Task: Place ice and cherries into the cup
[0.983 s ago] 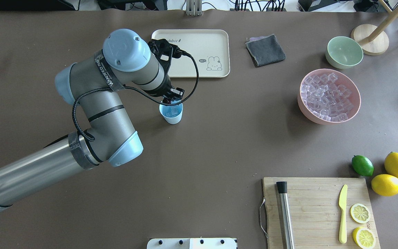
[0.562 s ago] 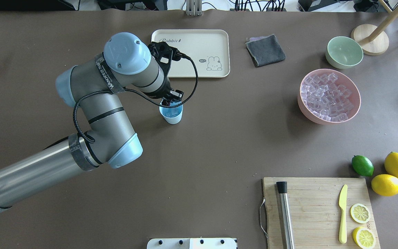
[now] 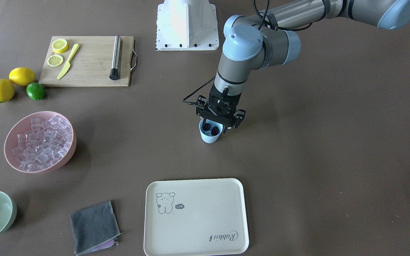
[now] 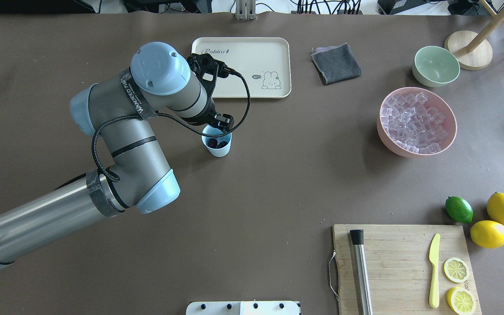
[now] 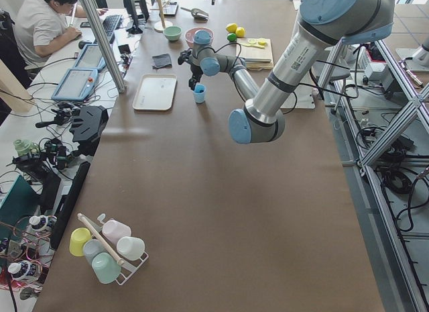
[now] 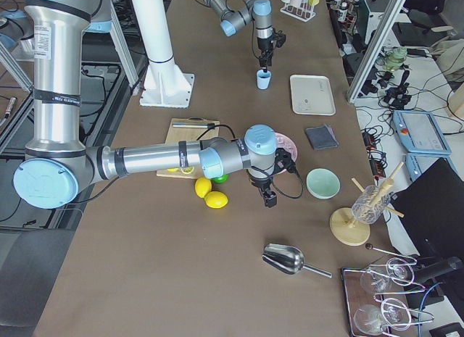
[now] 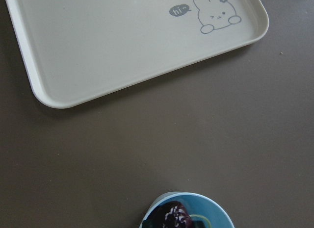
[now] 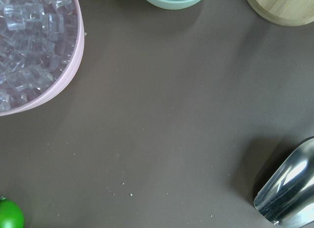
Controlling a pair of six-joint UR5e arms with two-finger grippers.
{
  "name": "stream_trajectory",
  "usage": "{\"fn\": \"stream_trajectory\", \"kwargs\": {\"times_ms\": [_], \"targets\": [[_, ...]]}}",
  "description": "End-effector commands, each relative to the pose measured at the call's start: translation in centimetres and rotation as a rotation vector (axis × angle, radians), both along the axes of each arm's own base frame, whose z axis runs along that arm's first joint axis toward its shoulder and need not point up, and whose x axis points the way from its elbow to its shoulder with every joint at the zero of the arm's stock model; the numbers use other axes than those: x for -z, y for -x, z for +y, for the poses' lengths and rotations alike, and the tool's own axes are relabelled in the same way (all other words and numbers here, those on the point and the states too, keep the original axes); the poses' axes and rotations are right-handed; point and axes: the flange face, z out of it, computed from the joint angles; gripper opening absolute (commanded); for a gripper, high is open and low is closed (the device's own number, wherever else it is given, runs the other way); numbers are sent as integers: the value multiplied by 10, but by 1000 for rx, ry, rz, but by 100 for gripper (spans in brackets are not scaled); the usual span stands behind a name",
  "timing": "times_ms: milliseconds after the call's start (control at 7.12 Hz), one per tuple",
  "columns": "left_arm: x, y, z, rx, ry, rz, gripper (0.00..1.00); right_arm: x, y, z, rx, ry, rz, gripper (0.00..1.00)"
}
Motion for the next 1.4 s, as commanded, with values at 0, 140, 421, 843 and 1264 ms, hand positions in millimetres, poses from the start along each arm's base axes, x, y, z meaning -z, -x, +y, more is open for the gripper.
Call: {"fn": "stream_trajectory", "kwargs": {"times_ms": [0,140,421,843,1264], "targets": [[-6,24,-4,22,-6,9,82,0,0,0,-1,0,0,99],[-24,64,-21,72,4,3,82,2,0,-3,-4,-1,-2,99],[-80,140,-57,127,79,6,81,6,1,-6,-7,-4,-3,99],[-209,305,-92,180,120,-78,98,8,1,-7,-6,-11,-4,99],[-333,472,-70,119,49,-154,98,8,2,-11,-5,-15,2,99]]}}
